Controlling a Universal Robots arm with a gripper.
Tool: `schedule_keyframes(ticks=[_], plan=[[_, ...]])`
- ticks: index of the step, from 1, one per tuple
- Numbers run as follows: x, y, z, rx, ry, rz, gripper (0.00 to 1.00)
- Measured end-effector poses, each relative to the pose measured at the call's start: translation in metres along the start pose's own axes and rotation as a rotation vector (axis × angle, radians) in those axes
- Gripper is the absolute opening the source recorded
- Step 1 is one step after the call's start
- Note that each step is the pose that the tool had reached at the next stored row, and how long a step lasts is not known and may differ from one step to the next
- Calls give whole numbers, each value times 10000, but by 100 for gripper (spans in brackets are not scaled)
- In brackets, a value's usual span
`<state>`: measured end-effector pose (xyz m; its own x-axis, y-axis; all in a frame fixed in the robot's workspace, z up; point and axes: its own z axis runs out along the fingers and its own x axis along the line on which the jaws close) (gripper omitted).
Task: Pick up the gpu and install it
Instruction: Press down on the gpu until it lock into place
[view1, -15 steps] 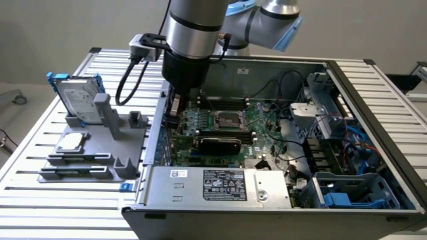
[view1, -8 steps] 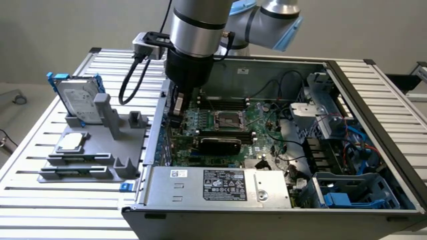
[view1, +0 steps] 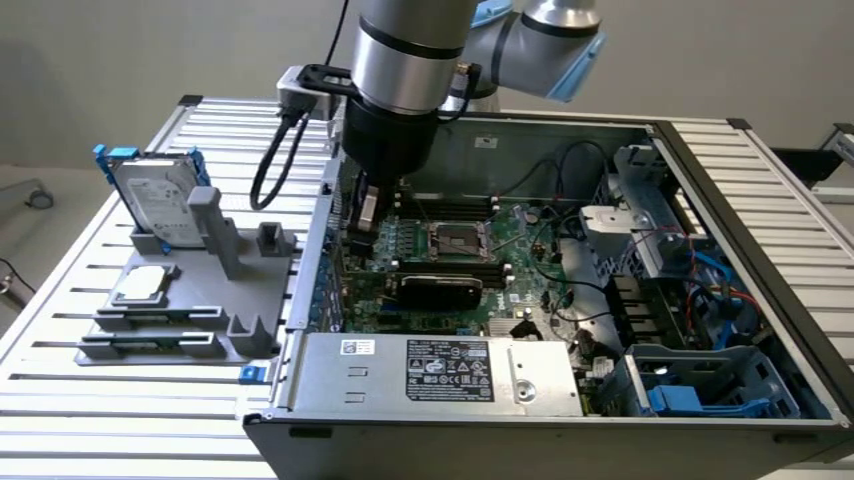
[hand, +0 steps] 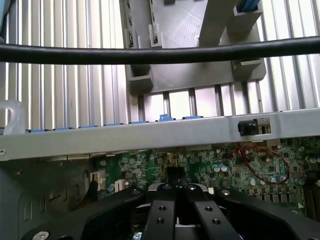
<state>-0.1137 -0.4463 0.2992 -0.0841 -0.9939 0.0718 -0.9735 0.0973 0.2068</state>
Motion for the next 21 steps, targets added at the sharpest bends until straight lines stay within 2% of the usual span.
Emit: schedule_keyframes(ticks=[2,4,5,7,10,15,16,17,21], plan=[[-2,-23,-4,80,-9,4,11],[-5,-50,-10,185,-21,8,11],[-6,-64,-13,249,-27,12,11],[-7,-90,-19,416,-40,20,11],[-11,-133,-28,740,-73,32,11],[-17,-201,-44,1443,-144,50,11],[-17,-208,-44,1490,-183,49,11],[-17,-210,-47,1485,-202,46,11],[-17,-210,-48,1483,-202,47,11]])
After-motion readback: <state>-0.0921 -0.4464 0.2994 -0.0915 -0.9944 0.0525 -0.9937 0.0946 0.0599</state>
